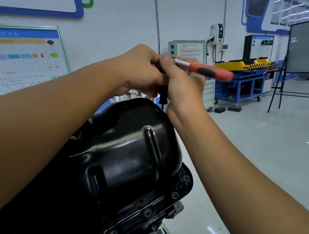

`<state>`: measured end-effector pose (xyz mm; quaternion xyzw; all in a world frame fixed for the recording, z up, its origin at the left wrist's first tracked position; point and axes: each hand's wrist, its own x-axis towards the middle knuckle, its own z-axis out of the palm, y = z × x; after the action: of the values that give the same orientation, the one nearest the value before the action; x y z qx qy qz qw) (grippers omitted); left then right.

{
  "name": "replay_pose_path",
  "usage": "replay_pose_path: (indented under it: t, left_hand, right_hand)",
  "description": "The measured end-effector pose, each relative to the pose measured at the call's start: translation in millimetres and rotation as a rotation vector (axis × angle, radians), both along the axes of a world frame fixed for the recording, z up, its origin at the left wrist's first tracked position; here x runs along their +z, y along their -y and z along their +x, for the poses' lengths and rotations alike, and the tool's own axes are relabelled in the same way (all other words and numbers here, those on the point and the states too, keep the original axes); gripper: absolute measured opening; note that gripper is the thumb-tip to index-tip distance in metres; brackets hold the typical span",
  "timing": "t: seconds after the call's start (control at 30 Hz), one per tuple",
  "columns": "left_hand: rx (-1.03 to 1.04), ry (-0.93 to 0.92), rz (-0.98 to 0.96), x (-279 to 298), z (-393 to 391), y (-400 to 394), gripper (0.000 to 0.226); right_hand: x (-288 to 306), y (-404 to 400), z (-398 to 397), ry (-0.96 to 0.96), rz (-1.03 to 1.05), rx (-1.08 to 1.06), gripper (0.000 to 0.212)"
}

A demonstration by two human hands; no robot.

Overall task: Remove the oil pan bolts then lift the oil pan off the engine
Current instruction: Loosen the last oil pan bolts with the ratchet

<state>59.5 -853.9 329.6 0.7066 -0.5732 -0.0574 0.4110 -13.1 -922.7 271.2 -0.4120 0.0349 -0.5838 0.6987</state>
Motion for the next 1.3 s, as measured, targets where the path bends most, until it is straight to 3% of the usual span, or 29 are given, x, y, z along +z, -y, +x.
replay_pose_path:
  t: [0.2,0.33,0.47,0.6,0.73,0.83,0.9,1.0,1.1,1.2,1.3]
  left_hand:
    - [-0.049,-0.042,0.034,1.3,-2.7,-2.0,0.02]
    - [-0.04,-0.008,0.016,1.1,-1.1,-3.4,0.023]
    - [0.039,-0.013,0.0,2.4,-0.2,-2.5,0.023]
    - [-0.013,-0.041,0.098,2.3,-0.4,-2.1,0.015]
    - [0.041,-0.036,0.062,2.8,2.5,-5.0,0.008]
    - [0.085,-0.05,0.032,2.8,2.9,-4.3,0.017]
    - [0.056,-0.085,0.021,3.0,1.3,-3.0,0.02]
    - [0.003,-0.078,0.061,1.8,0.0,-2.0,0.001]
    - [0.027,-0.038,0.049,1.7,2.1,-2.3,0.006]
    - [0.067,-0.05,0.029,1.4,2.7,-2.4,0.016]
    - [-0.002,-0.084,0.019,-0.3,-0.4,-0.8,0.008]
  right_hand:
    - [3.6,1.5,-2.0,-0.018,0.042,-0.007,0.022]
    - [1.4,-0.5,-2.9,-0.018,-0.014,-0.026,0.01]
    - [3.8,-2.5,-4.0,-0.052,-0.005,0.003,0.023]
    - [9.5,2.3,-1.7,-0.077,0.107,0.013,0.034]
    - [13.9,-2.3,1.5,-0.08,0.1,0.057,0.02]
    - [11.1,-7.8,5.8,-0.078,0.051,0.029,0.016]
    - [11.6,-6.1,6.2,-0.07,0.072,0.026,0.018]
    - [13.2,-1.3,4.2,-0.062,0.146,0.001,0.029]
    - [11.8,-3.7,3.5,-0.05,0.109,-0.003,0.02]
    - [10.2,-6.9,3.9,-0.055,0.095,-0.001,0.025]
    - [10.8,-3.0,3.3,-0.054,0.127,-0.023,0.029]
